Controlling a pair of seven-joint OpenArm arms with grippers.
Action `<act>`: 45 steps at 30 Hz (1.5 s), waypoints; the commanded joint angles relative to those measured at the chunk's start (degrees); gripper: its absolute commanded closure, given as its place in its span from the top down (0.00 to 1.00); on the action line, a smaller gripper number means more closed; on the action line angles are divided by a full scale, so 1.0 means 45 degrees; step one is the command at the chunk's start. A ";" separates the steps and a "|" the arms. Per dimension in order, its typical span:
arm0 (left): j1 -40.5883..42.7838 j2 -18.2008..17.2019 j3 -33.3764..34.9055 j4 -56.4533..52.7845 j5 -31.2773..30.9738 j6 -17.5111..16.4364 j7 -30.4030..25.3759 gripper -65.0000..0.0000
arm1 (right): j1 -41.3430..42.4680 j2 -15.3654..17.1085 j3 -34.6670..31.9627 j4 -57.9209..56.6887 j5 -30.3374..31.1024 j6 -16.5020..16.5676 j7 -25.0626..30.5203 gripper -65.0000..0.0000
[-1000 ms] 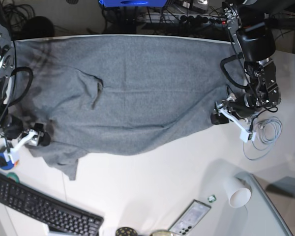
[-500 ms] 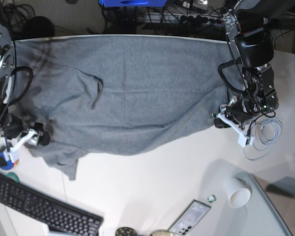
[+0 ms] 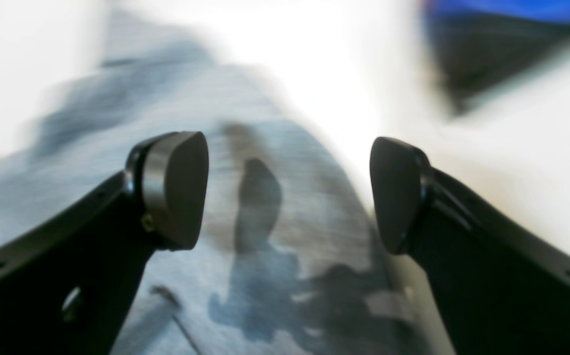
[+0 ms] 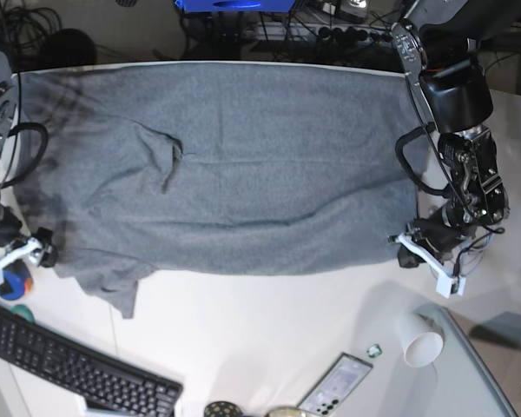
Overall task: Layout the t-shirt on the table in an organized manner, then fold the t-shirt properly
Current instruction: 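Pull the hem corners apart with both grippers to straighten the hem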
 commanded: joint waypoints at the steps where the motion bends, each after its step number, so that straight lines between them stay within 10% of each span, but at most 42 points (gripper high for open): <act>1: -0.0192 -0.0102 0.0024 0.0273 -0.0114 -0.0080 0.0320 0.00 | 0.0193 0.0161 -0.0174 0.0176 0.0152 0.0267 0.0242 0.74; 21: 0.0023 -0.0122 0.0024 0.1601 -0.0114 -0.0080 0.0964 0.00 | -0.0783 0.0181 -0.0388 0.0176 0.0152 -0.0691 0.0261 0.73; 24: 0.0023 -0.0122 0.0024 0.1582 -0.0114 -0.0080 0.0964 0.00 | -0.0803 0.0122 -0.0388 0.0176 0.0152 -0.0612 0.0261 0.57; 29: 0.0140 -0.0122 0.0024 0.1621 -0.0114 -0.0080 0.0964 0.00 | -0.0783 0.0142 -0.0271 0.0215 0.0171 -0.0573 0.0242 0.01; 45: 0.1039 -0.0161 0.0629 0.2656 -0.0114 -0.0080 0.0964 0.00 | -0.3851 -0.0796 -0.0213 0.8440 0.0230 0.0208 -0.4486 0.01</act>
